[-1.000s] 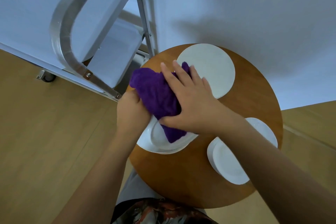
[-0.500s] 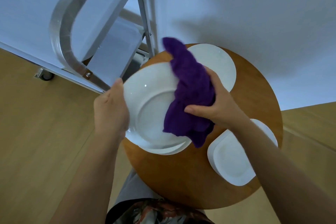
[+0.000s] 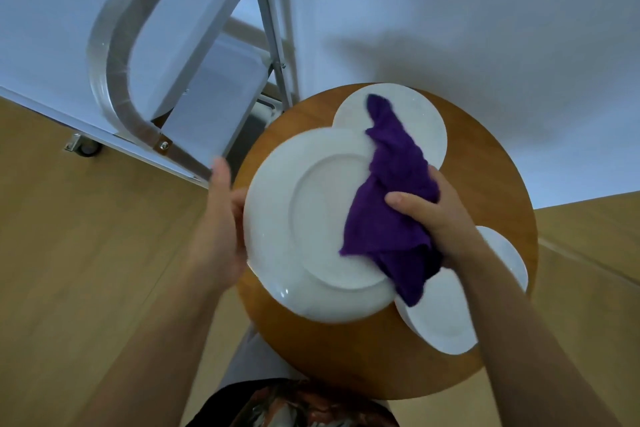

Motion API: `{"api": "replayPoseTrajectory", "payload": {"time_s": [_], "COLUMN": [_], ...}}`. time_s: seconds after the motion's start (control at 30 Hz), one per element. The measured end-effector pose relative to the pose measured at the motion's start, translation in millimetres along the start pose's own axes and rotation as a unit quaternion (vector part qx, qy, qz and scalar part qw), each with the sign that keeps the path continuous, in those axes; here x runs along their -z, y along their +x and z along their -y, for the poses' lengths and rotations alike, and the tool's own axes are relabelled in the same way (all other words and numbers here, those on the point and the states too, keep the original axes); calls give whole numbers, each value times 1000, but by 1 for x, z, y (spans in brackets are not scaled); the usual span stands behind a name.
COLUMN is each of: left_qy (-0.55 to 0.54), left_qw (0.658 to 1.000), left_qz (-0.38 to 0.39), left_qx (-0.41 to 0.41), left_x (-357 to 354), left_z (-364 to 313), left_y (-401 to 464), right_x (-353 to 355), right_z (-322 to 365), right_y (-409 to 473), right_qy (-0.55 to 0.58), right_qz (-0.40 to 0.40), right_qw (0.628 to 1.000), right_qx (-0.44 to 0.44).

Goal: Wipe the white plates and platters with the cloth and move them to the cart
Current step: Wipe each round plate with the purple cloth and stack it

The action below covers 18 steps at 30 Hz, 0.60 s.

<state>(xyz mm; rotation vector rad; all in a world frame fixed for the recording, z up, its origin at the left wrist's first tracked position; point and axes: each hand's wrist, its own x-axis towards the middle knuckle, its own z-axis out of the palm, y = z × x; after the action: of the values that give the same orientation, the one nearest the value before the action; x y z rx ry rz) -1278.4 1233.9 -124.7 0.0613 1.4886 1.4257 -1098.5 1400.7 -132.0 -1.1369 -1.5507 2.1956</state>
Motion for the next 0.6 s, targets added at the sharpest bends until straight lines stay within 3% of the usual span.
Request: {"api": "replayPoseTrajectory", "payload": {"time_s": [0.07,0.13,0.27,0.33,0.43,0.6], "left_qy": [-43,-79,-128,-151,-182,-171], "left_qw": [988,971,961,966,977,983], "left_qz": [116,165,213,190,82,-60], "left_qx": [88,156,124,94,73,29], "left_x": [8,8,7,3,-12,-49], "left_z": [-6,-8,-7,-7,-6,1], "left_y": [8,12,19,17,13,7], "right_x": [4,2,-2,-7,-29,-82], "right_z": [12,20,19,8,-16,-43], "right_y": [7,13,13,7,-7,-20], "right_qy": [-102,-138,-129,-86,8,95], "right_qz": [57,64,36,-8,-122,-312], "right_qw": [993,988,990,995,991,944], "right_qx": [-16,-9,42,57,59,49]}}
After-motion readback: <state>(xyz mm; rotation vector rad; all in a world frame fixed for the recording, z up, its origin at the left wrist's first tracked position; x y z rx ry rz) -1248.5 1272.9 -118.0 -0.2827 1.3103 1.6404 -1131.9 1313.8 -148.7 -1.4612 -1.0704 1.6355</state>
